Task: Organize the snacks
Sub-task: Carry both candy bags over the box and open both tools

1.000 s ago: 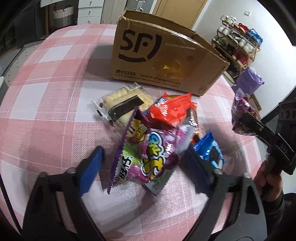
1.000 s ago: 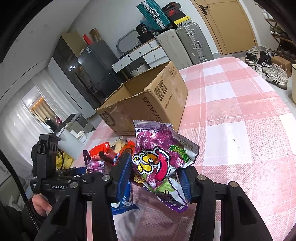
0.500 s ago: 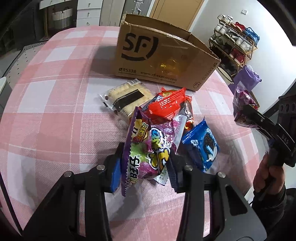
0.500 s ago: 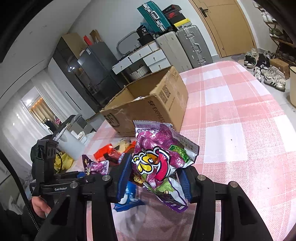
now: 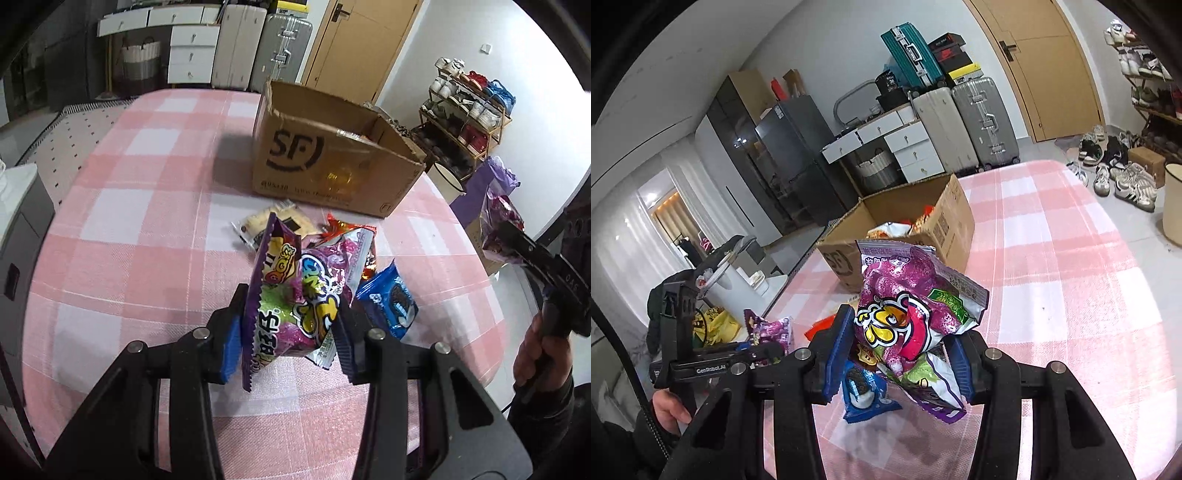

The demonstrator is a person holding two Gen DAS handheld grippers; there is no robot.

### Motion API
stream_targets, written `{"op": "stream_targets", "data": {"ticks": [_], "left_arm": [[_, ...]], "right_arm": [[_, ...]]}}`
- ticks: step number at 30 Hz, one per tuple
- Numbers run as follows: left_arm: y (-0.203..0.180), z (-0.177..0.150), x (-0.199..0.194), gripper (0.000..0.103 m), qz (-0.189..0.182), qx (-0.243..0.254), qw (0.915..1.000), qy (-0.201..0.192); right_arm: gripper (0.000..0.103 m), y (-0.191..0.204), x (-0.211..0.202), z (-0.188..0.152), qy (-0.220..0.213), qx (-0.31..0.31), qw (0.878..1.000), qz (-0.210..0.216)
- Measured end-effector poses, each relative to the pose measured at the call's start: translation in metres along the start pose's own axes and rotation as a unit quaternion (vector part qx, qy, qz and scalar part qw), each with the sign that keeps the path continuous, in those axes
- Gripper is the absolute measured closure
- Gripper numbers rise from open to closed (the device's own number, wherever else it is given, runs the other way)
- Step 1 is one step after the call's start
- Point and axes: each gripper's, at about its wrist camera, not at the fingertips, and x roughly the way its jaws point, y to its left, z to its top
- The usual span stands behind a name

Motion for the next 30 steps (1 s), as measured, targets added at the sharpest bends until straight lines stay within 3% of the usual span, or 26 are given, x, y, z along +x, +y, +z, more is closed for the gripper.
{"op": "stream_targets", "data": {"ticks": [15, 17, 18, 30], "left_arm": [[0.002, 0.049, -0.062, 0.064, 0.012, 0.018, 0.9975, -0.067], [-0.005, 0.060, -0.073, 0.064, 0.051, 0.033, 0.9933, -0.098], [-0.008, 0.063, -0.077, 0.064, 0.054, 0.040, 0.9922, -0.105], [-0.043, 0.131, -0.081, 0.064, 0.036, 0.087, 0.9889, -0.115]], "right_arm": [[0.054, 0.040, -0.020, 0.060, -0.014, -0.057, 0.998, -0.002], [0.054, 0.045, -0.020, 0.069, -0.018, -0.063, 0.998, 0.001], [0.054, 0.046, -0.020, 0.073, -0.018, -0.065, 0.998, 0.001], [0.054, 0.063, -0.006, 0.128, -0.026, -0.086, 0.996, 0.012]]}}
